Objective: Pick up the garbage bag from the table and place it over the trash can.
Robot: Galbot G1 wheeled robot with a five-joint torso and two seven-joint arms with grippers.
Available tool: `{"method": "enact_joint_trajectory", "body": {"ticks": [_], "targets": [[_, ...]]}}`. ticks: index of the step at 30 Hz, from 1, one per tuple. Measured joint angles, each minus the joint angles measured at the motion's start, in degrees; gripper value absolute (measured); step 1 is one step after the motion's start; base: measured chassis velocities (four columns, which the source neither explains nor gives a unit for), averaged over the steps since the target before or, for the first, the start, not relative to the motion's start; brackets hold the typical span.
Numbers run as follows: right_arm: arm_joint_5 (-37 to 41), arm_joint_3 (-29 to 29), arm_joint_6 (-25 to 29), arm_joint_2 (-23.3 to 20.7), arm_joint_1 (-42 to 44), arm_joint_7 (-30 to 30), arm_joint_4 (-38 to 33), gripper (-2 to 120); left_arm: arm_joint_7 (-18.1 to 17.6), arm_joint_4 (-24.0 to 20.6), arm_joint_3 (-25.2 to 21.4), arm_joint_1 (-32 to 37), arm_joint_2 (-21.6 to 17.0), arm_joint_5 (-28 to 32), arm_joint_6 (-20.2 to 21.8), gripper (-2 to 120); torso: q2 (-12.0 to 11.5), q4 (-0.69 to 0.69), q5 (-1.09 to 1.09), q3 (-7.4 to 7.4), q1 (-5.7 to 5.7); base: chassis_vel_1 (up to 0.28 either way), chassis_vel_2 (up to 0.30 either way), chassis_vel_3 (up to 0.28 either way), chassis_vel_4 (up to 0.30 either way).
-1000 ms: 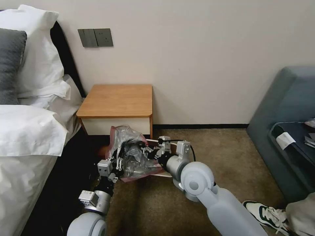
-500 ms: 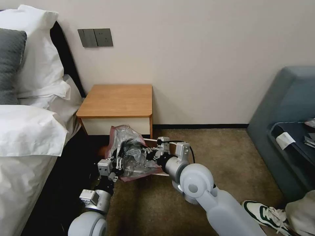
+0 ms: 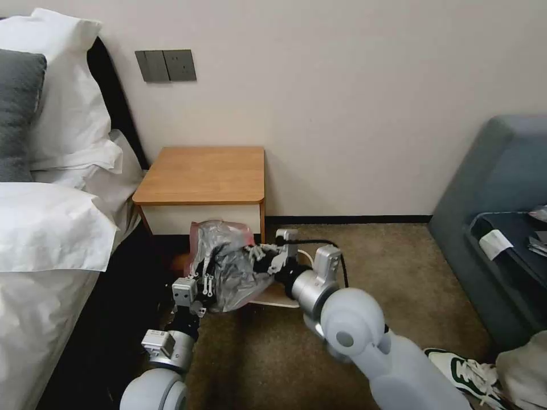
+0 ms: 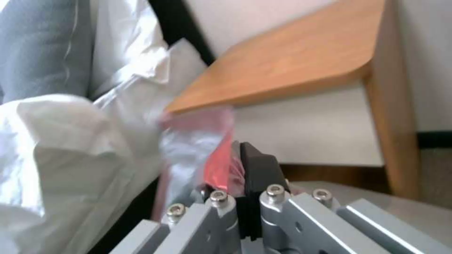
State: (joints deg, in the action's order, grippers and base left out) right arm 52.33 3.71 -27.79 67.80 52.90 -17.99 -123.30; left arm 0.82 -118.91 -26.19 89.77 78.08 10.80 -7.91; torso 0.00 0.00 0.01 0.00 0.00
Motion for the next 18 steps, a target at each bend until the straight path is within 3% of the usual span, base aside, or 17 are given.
{"method": "enact_joint_trajectory", "body": {"ticks": [8, 18], "targets": [[2.3, -3.5, 0.0, -3.3, -0.4, -0.2, -0.5, 0, 0.4, 0.6, -0.4, -0.3, -0.1, 0.6, -2.3, 7, 0.0, 0.00, 0.01, 0.00, 0.00, 0.000, 0.000, 0.000, 0.000], [4.0, -6.9, 0.4, -11.1, 0.7, -0.2, -2.0, 0, 1.9, 1.2, -0.4, -0.3, -0.2, 4.2, -5.2, 7, 0.0, 0.01, 0.01, 0.00, 0.00, 0.000, 0.000, 0.000, 0.000]]}}
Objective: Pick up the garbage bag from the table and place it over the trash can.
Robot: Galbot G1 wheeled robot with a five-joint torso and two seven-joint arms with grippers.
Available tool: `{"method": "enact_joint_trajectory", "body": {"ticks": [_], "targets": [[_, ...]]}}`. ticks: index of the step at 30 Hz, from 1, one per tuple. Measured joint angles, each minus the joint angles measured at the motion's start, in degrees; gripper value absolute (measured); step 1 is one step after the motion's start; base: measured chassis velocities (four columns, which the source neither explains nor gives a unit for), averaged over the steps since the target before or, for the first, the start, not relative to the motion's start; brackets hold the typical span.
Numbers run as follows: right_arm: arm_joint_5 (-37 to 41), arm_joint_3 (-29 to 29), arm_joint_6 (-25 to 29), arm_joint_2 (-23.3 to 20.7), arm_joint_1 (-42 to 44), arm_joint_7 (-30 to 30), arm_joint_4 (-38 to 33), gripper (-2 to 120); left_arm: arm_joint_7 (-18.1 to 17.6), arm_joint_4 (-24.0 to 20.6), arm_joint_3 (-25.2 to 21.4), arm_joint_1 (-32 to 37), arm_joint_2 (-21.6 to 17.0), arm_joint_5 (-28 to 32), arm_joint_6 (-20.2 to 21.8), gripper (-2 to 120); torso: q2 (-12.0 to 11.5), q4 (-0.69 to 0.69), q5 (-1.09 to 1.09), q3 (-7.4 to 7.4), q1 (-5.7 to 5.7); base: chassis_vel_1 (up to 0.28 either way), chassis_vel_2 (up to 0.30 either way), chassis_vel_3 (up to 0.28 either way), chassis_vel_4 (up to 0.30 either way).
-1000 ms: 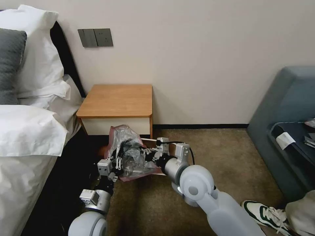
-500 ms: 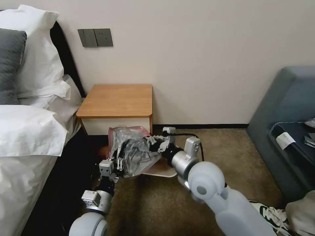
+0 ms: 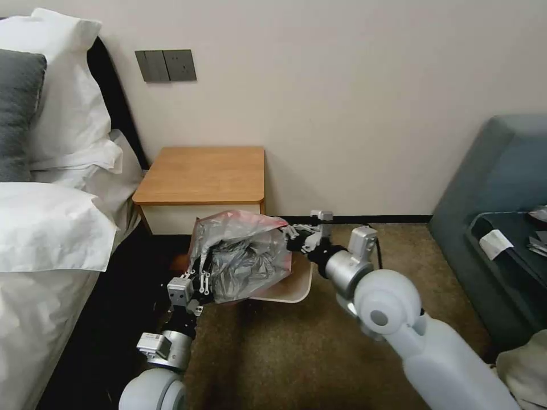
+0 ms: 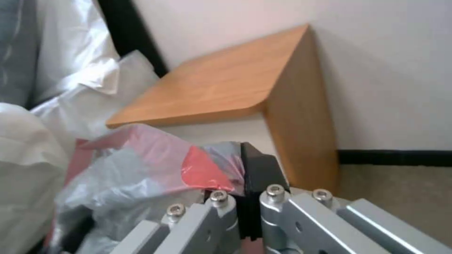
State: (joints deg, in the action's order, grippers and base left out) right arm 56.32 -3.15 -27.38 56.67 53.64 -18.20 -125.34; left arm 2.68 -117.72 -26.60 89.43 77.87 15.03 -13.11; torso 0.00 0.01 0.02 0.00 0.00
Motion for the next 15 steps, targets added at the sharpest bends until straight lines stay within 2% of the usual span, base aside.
{"method": "enact_joint_trajectory", "body": {"ticks": [5, 15], "targets": [[1.1, -1.1, 0.0, -5.0, 0.3, -0.5, -1.2, 0, 0.7, 0.1, 0.0, 0.1, 0.0, 1.6, -1.4, 7, 0.0, 0.00, 0.00, 0.00, 0.00, 0.000, 0.000, 0.000, 0.000], [1.1, -2.4, -0.1, -10.1, 1.2, -1.3, -1.8, 0, 0.8, 0.3, 0.0, 0.0, 0.6, 4.1, -2.3, 7, 0.0, -0.01, 0.00, 0.00, 0.00, 0.000, 0.000, 0.000, 0.000]]}}
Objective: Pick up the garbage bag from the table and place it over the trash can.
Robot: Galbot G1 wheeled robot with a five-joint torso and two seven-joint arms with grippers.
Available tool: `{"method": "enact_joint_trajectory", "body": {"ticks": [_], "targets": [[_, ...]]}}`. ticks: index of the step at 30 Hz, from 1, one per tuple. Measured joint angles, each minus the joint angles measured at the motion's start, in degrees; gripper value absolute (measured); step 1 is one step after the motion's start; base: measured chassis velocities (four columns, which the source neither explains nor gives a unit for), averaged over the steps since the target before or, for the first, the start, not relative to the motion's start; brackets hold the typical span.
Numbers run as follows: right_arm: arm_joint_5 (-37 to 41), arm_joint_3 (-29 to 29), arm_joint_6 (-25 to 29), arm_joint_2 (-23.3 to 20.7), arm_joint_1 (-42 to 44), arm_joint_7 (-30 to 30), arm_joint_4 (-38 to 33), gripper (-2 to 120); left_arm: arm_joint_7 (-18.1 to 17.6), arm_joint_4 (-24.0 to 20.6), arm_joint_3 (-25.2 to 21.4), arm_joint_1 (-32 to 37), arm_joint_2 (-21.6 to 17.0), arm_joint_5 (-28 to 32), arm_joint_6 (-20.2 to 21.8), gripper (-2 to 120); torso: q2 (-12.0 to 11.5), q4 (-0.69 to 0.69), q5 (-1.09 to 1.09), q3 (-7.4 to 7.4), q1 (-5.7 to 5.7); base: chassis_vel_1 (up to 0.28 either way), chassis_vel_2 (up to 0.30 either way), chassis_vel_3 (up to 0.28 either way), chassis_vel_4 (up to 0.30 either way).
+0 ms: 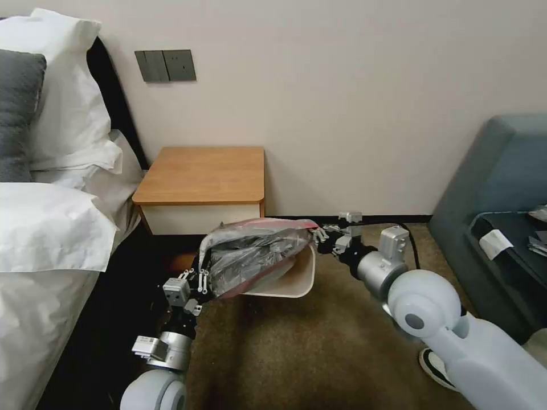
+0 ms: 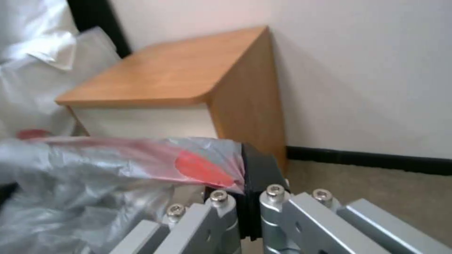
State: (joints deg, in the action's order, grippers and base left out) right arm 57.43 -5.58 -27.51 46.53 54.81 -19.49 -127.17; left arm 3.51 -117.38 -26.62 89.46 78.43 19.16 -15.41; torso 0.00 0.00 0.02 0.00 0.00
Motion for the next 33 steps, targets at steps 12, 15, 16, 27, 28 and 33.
{"method": "enact_joint_trajectory", "body": {"ticks": [12, 15, 16, 27, 28, 33], "targets": [[-4.4, -1.3, -0.2, -2.8, 4.3, 0.2, 0.2, 20, -2.1, -1.4, 0.5, -0.7, 0.9, 5.5, 2.9, 7, 0.0, 0.00, -0.02, 0.00, 0.00, 0.000, 0.000, 0.000, 0.000], [-7.1, -2.1, -0.2, -3.6, 6.5, 0.4, -0.5, 32, -3.2, -2.0, 0.4, -0.7, 1.4, 6.7, 4.5, 7, 0.0, 0.00, -0.02, 0.00, 0.00, 0.000, 0.000, 0.000, 0.000], [-7.1, -2.1, -0.2, -3.6, 6.5, 0.4, -0.5, 32, -3.2, -2.0, 0.4, -0.7, 1.4, 6.7, 4.5, 7, 0.0, 0.00, -0.02, 0.00, 0.00, 0.000, 0.000, 0.000, 0.000], [-14.3, -7.7, -0.4, -1.5, 17.1, -2.1, -8.8, 76, -7.9, -3.4, 0.5, 0.3, 3.0, 5.3, 9.2, 7, 0.0, 0.00, -0.04, 0.00, 0.00, 0.000, 0.000, 0.000, 0.000], [-14.5, -8.0, -0.6, -0.9, 17.7, -2.2, -9.5, 80, -8.4, -3.6, 0.5, 0.2, 3.2, 5.2, 9.5, 7, 0.0, 0.00, -0.03, 0.00, 0.00, 0.000, 0.000, 0.000, 0.000], [-15.4, -9.4, -0.9, 1.5, 20.2, -1.9, -11.7, 95, -10.4, -4.7, 0.4, 0.0, 4.0, 4.8, 11.2, 7, 0.0, 0.00, -0.01, 0.00, 0.00, 0.000, 0.000, 0.000, 0.000]]}}
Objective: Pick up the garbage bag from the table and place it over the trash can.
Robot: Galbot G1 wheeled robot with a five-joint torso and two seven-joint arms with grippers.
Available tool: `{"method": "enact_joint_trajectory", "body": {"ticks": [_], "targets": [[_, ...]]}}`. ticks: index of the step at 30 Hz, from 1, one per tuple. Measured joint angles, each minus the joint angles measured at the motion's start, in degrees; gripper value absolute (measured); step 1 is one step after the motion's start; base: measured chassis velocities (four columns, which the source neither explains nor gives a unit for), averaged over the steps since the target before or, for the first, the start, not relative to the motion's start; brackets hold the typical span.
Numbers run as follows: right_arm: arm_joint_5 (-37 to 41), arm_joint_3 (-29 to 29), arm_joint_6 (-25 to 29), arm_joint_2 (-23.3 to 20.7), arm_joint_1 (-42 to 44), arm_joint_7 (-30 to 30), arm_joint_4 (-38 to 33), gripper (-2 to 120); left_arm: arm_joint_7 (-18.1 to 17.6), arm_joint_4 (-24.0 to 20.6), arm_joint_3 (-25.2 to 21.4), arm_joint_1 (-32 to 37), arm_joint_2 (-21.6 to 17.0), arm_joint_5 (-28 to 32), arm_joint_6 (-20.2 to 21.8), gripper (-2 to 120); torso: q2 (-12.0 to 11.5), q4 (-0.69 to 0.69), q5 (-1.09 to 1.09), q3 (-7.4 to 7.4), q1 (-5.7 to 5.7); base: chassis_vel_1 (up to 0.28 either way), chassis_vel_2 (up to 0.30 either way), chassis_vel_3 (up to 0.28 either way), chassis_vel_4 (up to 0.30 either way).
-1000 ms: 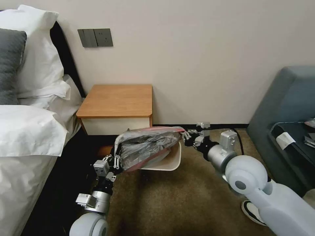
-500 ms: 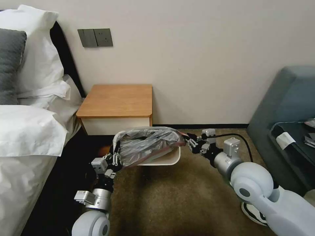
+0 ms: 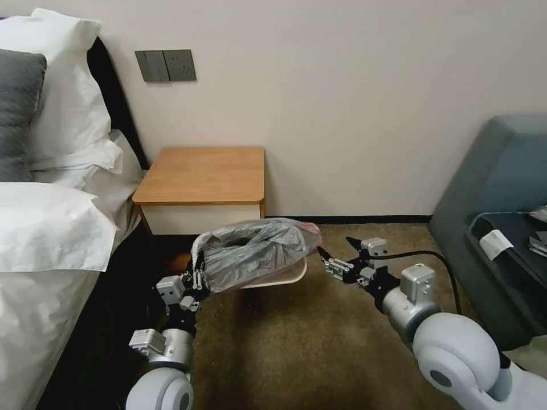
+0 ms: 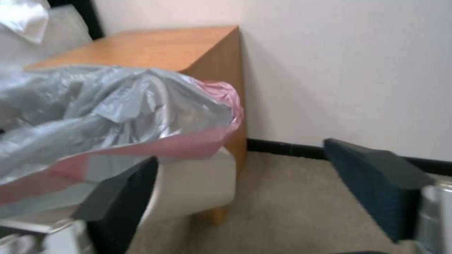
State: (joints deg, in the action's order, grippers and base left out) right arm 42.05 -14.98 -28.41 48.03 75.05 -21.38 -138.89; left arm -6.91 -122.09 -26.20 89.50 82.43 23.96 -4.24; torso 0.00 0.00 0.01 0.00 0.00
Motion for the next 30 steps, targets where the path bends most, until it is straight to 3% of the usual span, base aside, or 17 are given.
{"method": "enact_joint_trajectory", "body": {"ticks": [4, 7, 8, 10, 11, 12, 13, 15, 17, 18, 25, 30], "targets": [[1.8, -3.0, 1.5, 3.5, 2.6, 1.0, -3.0, 100, -1.0, 0.0, 0.0, 0.0, 0.3, -0.5, 0.4, 7, 0.0, 0.01, -0.01, 0.00, 0.00, 0.000, 0.000, 0.000, 0.000], [-1.8, -5.0, 6.5, 5.2, 4.8, 8.8, -4.3, 100, -1.0, 0.7, 0.3, 0.0, 0.0, -1.3, 0.6, 7, 0.0, 0.01, -0.02, 0.00, 0.00, 0.000, 0.000, 0.000, 0.000], [-1.8, -5.0, 6.5, 5.2, 4.8, 8.8, -4.3, 100, -1.0, 0.7, 0.3, 0.0, 0.0, -1.3, 0.6, 7, 0.0, 0.01, -0.02, 0.00, 0.00, 0.000, 0.000, 0.000, 0.000], [-15.4, -4.5, 11.5, 3.5, 5.9, 16.3, -3.2, 100, -1.0, 0.7, 0.4, -0.1, -0.5, -1.8, 1.2, 7, 0.0, 0.01, -0.01, 0.00, 0.00, 0.000, 0.000, 0.000, 0.000], [-15.4, -4.5, 11.5, 3.5, 5.9, 16.3, -3.2, 100, -1.0, 0.7, 0.4, -0.1, -0.5, -1.8, 1.2, 7, 0.0, 0.01, -0.01, 0.00, 0.00, 0.000, 0.000, 0.000, 0.000], [-22.9, -4.4, 13.7, 2.0, 6.1, 20.2, -2.4, 100, -1.0, 0.6, 0.4, -0.2, -0.6, -1.9, 1.5, 7, 0.0, 0.00, -0.01, 0.00, 0.00, 0.000, 0.000, 0.000, 0.000], [-25.4, -4.4, 14.4, 1.4, 6.1, 21.6, -2.1, 100, -1.0, 0.5, 0.4, -0.3, -0.6, -1.9, 1.6, 7, 0.0, 0.00, 0.00, 0.00, 0.00, 0.000, 0.000, 0.000, 0.000], [-41.8, -5.6, 21.0, -2.7, 4.6, 32.8, 0.0, 100, -1.0, 0.4, 0.4, -0.6, -0.7, -2.3, 1.9, 7, 0.0, 0.01, 0.00, 0.00, 0.00, 0.000, 0.000, 0.000, 0.000], [-43.5, -5.7, 21.8, -3.2, 4.1, 34.0, 0.2, 100, -1.0, 0.4, 0.4, -0.7, -0.7, -2.4, 1.9, 7, 0.0, 0.01, 0.00, 0.00, 0.00, 0.000, 0.000, 0.000, 0.000], [-48.6, -5.3, 24.6, -5.8, 2.0, 37.7, 1.0, 100, -1.0, 0.4, 0.4, -0.7, -0.7, -2.8, 2.0, 7, 0.0, 0.00, 0.00, 0.00, 0.00, 0.000, 0.000, 0.000, 0.000], [-51.4, -2.1, 27.8, -11.2, -2.2, 40.1, 5.0, 100, -0.7, 0.9, 1.2, -1.0, -1.0, -3.9, 2.1, 7, 0.0, 0.00, -0.01, 0.01, 0.00, 0.000, 0.000, 0.000, 0.000], [-52.0, -0.8, 28.2, -11.2, -5.1, 40.3, 7.6, 100, -0.6, 0.8, 1.5, -1.3, -1.3, -4.4, 2.1, 7, 0.0, 0.00, -0.01, 0.01, 0.00, 0.000, 0.000, 0.000, 0.000]]}}
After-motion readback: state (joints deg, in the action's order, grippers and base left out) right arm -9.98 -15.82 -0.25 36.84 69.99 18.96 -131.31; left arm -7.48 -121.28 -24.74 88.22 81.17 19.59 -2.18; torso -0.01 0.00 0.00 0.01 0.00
